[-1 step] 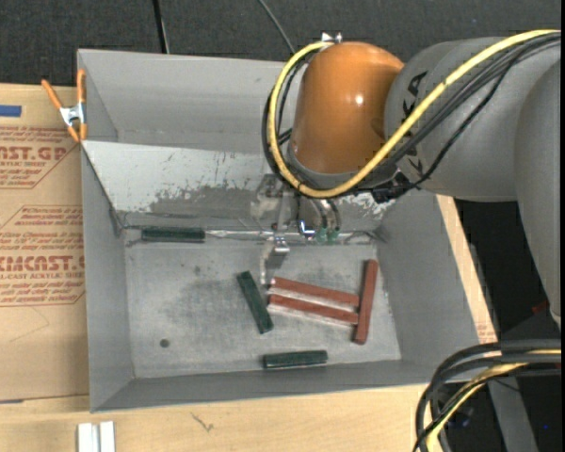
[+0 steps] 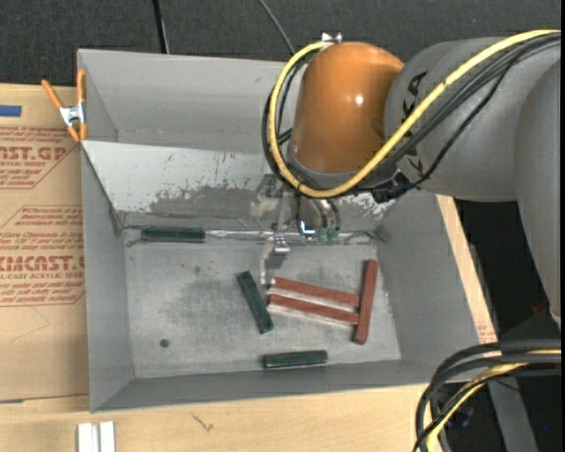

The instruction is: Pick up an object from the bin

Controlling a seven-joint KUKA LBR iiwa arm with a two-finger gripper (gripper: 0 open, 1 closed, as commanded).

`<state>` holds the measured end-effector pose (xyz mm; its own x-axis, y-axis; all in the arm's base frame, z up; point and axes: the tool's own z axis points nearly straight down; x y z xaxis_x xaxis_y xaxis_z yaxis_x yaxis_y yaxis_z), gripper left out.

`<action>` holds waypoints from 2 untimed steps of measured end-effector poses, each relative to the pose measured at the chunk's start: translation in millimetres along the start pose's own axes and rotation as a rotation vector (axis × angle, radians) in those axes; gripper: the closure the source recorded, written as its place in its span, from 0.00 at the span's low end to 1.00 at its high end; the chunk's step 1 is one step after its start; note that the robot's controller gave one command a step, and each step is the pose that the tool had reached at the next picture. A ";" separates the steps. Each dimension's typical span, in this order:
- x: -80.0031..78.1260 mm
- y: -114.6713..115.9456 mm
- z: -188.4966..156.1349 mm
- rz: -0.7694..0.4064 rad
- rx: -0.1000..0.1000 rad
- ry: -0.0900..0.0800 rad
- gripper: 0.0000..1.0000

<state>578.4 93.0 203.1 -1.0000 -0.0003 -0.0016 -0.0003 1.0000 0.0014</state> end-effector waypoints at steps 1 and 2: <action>17.4 -24.2 48.9 -0.005 0.000 -0.006 0.00; 21.3 -61.3 126.2 0.072 -0.002 -0.019 1.00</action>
Offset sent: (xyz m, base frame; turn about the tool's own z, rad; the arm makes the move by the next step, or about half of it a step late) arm -0.0275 -0.0620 -0.1331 0.0714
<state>557.3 31.9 76.8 -0.9972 0.0718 -0.0206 0.0717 0.9974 0.0041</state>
